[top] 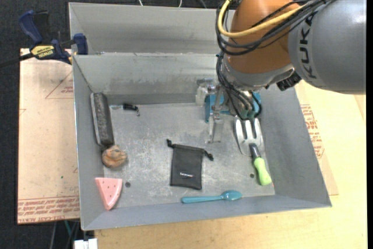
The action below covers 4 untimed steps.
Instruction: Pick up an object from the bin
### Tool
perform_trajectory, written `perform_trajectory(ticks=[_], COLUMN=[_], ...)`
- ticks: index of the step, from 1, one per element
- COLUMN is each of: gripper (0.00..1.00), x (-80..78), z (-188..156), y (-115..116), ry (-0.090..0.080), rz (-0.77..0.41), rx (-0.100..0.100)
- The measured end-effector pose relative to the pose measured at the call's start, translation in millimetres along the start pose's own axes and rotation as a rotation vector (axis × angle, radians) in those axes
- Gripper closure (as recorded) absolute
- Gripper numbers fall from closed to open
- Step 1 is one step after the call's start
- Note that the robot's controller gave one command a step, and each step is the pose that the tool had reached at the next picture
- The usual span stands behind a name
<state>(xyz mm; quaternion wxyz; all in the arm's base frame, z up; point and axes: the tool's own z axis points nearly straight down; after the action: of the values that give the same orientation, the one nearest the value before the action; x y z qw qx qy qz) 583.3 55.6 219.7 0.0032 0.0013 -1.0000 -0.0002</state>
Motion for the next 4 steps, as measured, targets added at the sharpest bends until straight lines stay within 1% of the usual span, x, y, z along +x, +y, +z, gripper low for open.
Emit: perform_trajectory(ticks=[1, 2, 3, 4], gripper=[0.0, 0.0, 0.0, 0.0], x=[-1.4, 50.4, 54.3, 66.1], z=[-4.9, 24.3, 29.0, 86.3], y=[-0.3, 9.2, 18.0, 25.9], ry=[-0.008, -0.006, -0.009, -0.011], rz=[0.002, 0.085, 0.062, 0.052], rx=[-0.001, -0.002, -0.001, -0.003])
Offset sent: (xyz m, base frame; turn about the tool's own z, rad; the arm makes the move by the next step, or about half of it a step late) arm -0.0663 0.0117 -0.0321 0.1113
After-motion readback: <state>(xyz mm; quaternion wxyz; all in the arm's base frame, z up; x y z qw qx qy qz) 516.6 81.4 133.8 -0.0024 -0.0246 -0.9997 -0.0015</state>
